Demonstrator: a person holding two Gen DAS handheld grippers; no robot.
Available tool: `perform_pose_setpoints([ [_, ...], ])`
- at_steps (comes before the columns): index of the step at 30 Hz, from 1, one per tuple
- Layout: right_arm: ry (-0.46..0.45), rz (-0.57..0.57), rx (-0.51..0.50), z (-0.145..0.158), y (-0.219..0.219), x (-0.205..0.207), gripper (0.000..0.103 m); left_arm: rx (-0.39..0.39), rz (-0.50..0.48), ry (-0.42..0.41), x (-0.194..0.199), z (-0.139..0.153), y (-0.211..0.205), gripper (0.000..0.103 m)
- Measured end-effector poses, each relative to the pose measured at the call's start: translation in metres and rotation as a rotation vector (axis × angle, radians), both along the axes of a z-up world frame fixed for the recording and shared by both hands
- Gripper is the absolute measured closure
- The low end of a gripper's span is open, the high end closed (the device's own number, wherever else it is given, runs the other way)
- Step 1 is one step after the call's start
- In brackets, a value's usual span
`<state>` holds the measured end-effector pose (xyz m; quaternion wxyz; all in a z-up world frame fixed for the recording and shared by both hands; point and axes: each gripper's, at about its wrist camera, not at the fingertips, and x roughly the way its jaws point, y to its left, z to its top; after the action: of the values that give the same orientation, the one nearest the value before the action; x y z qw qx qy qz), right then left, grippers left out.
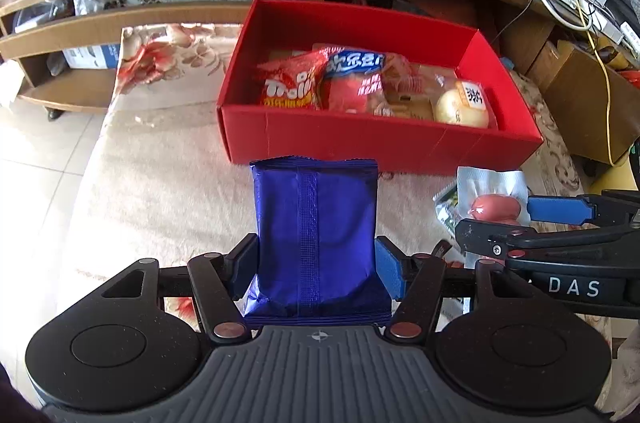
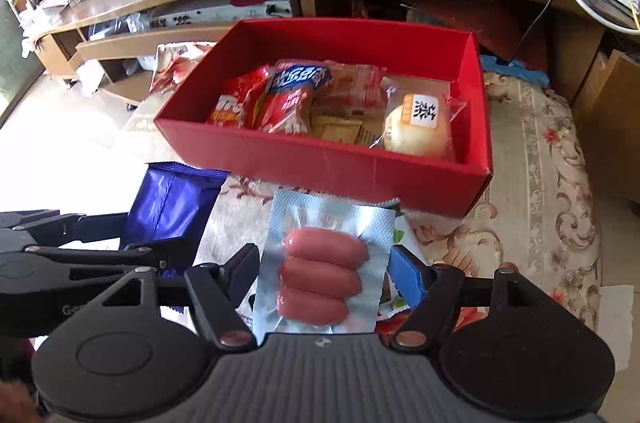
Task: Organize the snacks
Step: 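Lift the blue pouch and sausage pack and carry them toward the red box, then lower the blue pouch with left gripper while right lowers sausage pack into box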
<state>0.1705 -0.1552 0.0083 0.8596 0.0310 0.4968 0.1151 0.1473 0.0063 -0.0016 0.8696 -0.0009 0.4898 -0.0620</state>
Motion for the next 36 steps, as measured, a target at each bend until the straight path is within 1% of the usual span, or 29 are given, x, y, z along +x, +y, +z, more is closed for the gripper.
perform_pose_setpoints([
  [17,-0.061,-0.047,0.014,0.021,-0.012,0.012,0.034,0.019,-0.01,-0.078,0.013,0.021,-0.014,0.036],
  [26,-0.105,-0.079,0.037,0.037,-0.022,0.034,0.034,0.029,-0.006,-0.135,0.035,0.04,-0.022,0.036],
  [36,-0.127,-0.103,0.05,0.039,-0.026,0.065,0.034,0.049,0.002,-0.16,0.064,0.045,-0.028,0.036],
])
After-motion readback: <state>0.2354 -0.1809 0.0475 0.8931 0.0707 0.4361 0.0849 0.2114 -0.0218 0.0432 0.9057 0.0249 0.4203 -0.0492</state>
